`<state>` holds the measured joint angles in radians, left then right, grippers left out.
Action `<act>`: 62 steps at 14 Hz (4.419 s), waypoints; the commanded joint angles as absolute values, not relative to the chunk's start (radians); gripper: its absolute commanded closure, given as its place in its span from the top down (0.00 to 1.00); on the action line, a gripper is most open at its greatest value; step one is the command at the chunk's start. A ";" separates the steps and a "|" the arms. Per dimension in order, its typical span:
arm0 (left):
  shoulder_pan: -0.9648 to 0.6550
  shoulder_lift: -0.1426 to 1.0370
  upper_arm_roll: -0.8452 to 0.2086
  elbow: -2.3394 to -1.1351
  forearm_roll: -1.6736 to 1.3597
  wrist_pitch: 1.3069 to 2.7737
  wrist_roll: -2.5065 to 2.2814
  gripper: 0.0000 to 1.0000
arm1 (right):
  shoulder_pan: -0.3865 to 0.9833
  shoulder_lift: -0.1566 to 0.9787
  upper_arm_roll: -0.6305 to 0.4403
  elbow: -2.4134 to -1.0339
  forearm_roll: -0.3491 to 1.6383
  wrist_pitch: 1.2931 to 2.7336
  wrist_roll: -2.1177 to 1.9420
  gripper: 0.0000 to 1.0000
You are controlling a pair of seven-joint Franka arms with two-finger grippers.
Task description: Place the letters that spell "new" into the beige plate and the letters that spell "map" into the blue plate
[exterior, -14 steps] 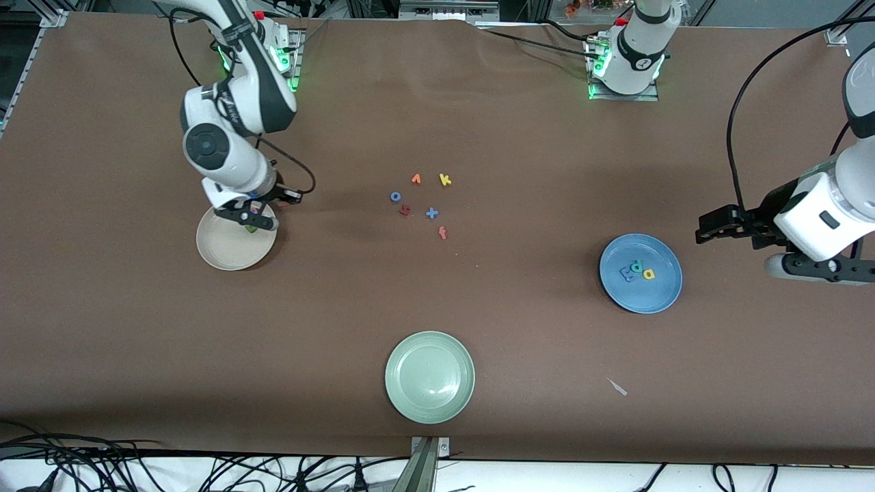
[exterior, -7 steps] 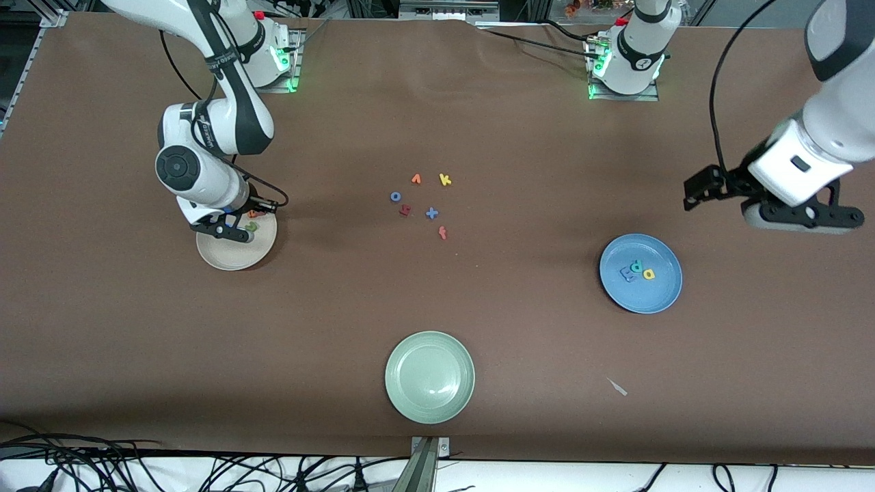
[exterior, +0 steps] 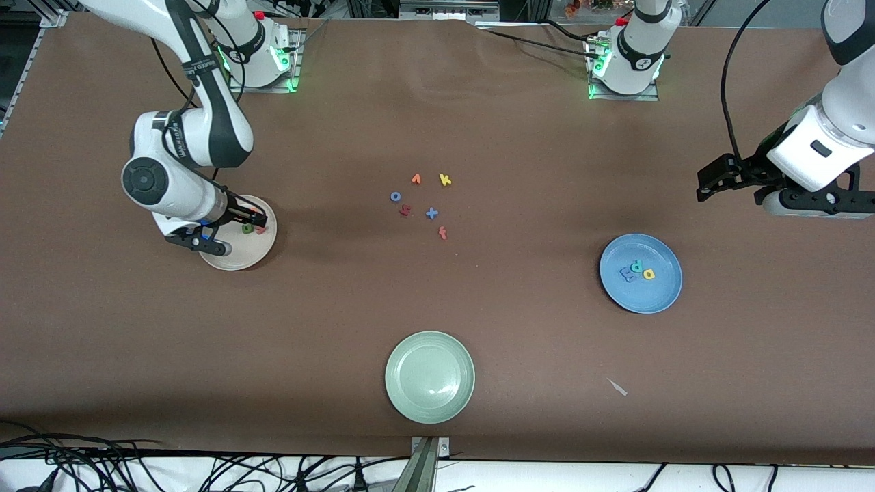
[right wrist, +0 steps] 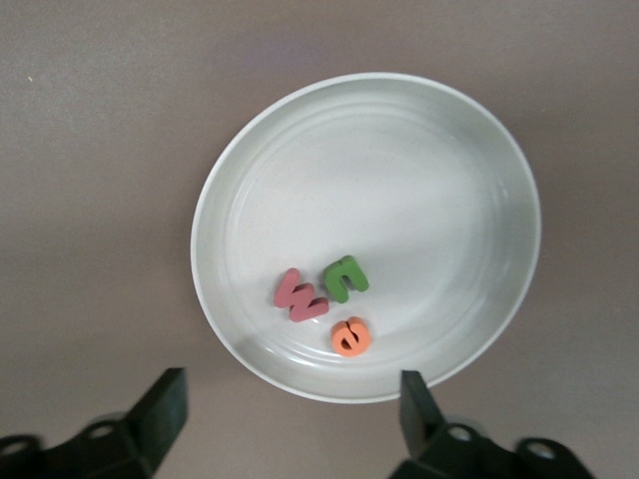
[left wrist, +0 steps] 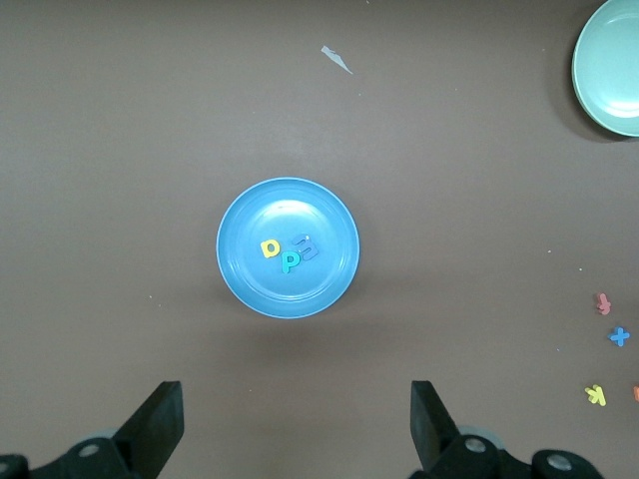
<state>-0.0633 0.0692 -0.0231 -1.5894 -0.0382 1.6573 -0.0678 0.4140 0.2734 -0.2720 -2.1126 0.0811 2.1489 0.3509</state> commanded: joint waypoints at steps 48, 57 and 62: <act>-0.057 0.101 -0.020 -1.534 -0.041 1.583 0.002 1.00 | 0.071 0.018 -0.002 -1.646 -0.006 1.646 0.092 1.00; -0.052 0.103 -0.017 -1.534 -0.040 1.582 0.003 1.00 | 0.071 0.020 -0.002 -1.647 -0.003 1.641 0.092 1.00; -0.046 0.101 -0.017 -1.534 -0.041 1.582 0.023 1.00 | 0.069 0.020 -0.002 -1.648 -0.002 1.641 0.092 1.00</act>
<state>-0.0522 0.0889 -0.0178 -1.5655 -0.0382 1.6059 -0.0097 0.0842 0.0458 -0.0179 -1.6220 0.0016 1.6357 0.0802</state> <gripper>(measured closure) 0.000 0.000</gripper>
